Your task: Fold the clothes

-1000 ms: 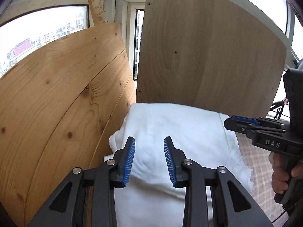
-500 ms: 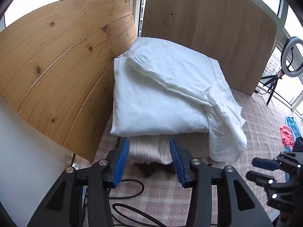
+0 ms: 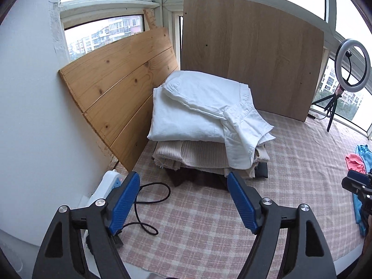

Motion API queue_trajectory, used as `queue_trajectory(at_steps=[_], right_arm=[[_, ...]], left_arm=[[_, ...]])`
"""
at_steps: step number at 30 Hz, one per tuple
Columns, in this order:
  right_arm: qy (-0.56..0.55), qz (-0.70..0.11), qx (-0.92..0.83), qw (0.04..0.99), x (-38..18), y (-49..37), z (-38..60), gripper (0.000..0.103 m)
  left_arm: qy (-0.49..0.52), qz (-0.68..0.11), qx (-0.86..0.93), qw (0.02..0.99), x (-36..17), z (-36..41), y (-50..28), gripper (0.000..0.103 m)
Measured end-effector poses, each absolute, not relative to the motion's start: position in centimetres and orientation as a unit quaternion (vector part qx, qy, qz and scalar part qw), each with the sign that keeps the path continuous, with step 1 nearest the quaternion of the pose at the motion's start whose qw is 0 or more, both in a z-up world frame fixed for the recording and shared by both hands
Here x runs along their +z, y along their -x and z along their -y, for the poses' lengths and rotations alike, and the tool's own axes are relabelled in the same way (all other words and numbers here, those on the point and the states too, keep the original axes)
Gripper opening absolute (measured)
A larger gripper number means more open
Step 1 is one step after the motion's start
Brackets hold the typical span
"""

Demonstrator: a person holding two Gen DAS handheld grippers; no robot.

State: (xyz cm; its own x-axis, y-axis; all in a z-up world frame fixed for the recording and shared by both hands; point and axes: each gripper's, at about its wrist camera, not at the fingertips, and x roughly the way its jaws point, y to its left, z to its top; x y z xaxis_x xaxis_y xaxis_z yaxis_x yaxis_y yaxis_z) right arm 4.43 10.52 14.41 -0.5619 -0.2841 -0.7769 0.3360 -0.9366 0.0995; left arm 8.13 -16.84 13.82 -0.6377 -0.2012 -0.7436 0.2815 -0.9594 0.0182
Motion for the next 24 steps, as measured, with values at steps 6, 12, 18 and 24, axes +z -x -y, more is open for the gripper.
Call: queue_trajectory(at_steps=[6,12,18,24], right_arm=[[-0.422,-0.05,-0.885,0.19,14.8,-6.6,-14.4,0.042],[-0.412,-0.078,-0.885,0.201,14.6,-8.4,-18.3,0.042],[-0.401,-0.082,-0.885,0.223,13.9,-9.9,-21.4,0.042],[-0.402,-0.082,-0.879,0.242,13.2,-11.3,-23.1,0.042]], left_arm=[[-0.428,-0.068,-0.882,0.188,12.5,12.8,-11.2,0.076],[-0.423,-0.056,-0.877,0.223,12.8,7.8,-14.0,0.076],[-0.406,-0.075,-0.881,0.233,13.7,4.3,-16.8,0.077],[-0.407,-0.071,-0.879,0.238,14.3,1.8,-18.2,0.077]])
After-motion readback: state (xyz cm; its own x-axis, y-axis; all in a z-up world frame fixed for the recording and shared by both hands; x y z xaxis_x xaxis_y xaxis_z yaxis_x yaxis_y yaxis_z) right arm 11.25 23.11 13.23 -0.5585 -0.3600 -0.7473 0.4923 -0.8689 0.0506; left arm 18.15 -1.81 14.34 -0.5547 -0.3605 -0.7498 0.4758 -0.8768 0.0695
